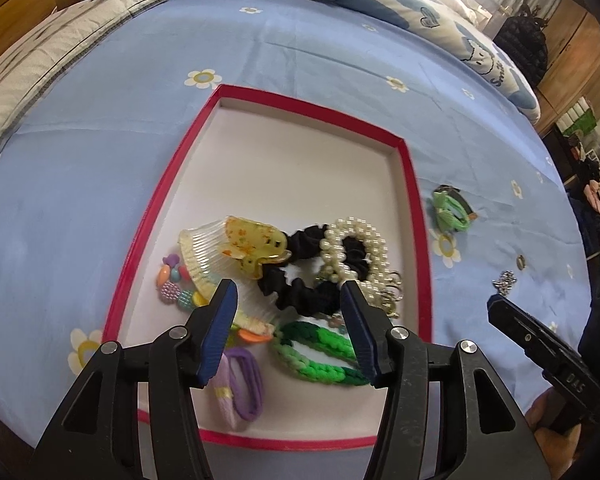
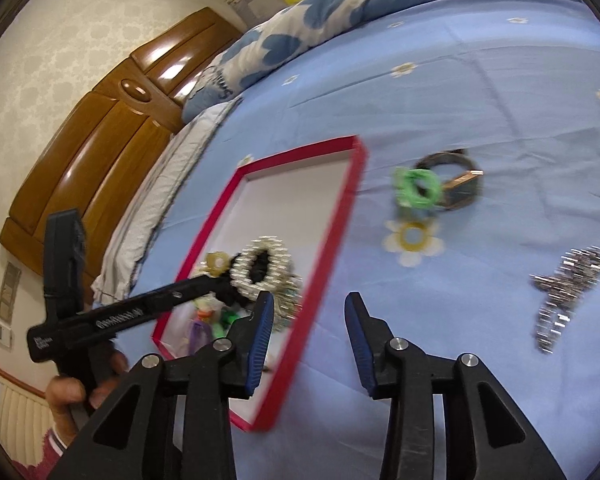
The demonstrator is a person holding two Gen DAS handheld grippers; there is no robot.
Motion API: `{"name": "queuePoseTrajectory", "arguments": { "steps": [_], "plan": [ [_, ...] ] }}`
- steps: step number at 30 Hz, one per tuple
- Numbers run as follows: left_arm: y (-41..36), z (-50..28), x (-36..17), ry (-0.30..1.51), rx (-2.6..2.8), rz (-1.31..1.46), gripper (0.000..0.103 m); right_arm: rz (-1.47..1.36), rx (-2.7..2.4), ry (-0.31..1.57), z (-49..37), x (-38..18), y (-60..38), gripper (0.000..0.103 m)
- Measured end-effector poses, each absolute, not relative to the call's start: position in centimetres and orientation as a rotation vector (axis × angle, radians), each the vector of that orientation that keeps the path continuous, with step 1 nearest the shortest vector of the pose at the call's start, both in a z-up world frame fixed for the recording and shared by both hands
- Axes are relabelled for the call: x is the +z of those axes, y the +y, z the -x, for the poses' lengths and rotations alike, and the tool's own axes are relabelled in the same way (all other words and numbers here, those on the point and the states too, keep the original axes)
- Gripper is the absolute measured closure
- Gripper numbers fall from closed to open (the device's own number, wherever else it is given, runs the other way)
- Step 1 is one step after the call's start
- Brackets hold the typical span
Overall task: Organize jewelry
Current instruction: 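Carry the clip and pearl scrunchie into the red box and open both tools, then grasp the green hair tie with the left tool while the right tool grasps the gold ring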
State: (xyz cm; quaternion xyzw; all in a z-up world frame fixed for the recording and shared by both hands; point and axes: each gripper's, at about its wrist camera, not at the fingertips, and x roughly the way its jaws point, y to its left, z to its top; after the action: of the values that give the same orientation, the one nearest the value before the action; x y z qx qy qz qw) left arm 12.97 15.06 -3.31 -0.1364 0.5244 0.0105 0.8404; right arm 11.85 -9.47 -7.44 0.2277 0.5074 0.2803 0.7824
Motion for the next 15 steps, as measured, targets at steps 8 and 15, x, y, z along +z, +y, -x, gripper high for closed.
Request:
{"name": "queuePoseTrajectory", "arguments": {
  "steps": [8,15],
  "plan": [
    [12.3,-12.7,-1.9,1.091,-0.040,0.289,0.049,-0.473,0.467,1.073,-10.1,-7.5,-15.0,0.057],
    [8.9,-13.4,-1.7,1.099,-0.104,0.245,0.049,-0.505,0.366,1.070,-9.7,-8.3,-19.3,0.057]
  ]
}}
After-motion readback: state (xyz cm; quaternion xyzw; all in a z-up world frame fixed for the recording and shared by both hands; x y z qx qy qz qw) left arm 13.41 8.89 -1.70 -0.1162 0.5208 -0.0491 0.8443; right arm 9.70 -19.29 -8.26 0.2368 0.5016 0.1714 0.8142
